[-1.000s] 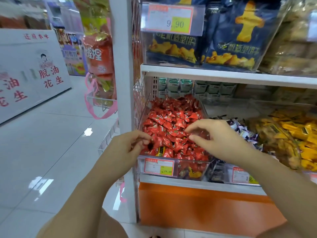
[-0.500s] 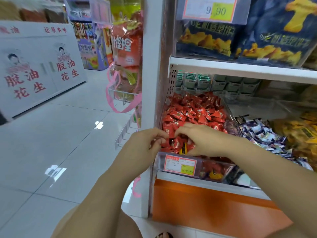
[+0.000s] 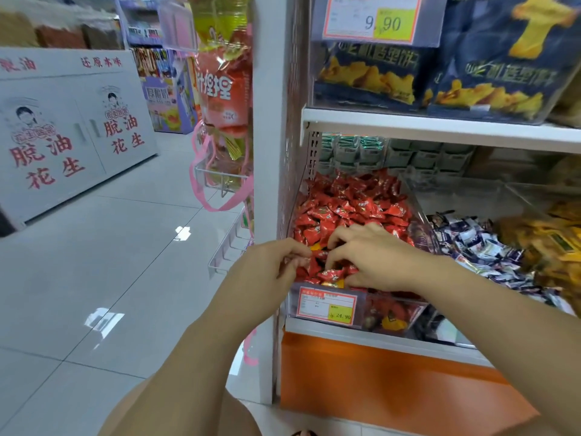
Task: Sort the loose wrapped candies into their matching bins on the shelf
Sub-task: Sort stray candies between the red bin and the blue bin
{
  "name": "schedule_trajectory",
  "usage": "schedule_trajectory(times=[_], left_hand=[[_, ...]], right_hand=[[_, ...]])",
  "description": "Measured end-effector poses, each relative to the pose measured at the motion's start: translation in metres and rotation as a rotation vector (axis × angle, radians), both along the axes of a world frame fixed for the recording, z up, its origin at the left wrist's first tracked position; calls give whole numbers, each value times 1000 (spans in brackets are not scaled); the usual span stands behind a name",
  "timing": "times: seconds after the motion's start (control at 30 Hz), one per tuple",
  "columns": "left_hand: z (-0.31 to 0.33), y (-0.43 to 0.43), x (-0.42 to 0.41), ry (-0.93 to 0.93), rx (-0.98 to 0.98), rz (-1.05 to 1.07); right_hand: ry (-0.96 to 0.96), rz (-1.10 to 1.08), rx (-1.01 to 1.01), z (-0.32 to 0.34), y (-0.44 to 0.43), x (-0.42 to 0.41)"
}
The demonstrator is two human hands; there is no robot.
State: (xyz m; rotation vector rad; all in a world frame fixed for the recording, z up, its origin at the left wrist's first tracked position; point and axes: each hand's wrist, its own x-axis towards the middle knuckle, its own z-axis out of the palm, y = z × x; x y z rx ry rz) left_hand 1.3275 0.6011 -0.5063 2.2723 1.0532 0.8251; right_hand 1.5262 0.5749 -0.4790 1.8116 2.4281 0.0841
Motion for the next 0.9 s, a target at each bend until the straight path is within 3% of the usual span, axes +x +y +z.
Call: schedule_trajectory(times=[0.13,0.4,0.63,0.9], left_hand=[[0,1,0,-4,-7,7],[11,-8,31,-88,65,-83],[14,-16,63,10,32,-168],[25,-38,130,-41,169,-253]], right_hand=[[167,-46,180,7,-7,15],[814,-208,350,14,-26,23],[1105,-256,512,22,-52,43],[1095,-478,781,25,-118,113]])
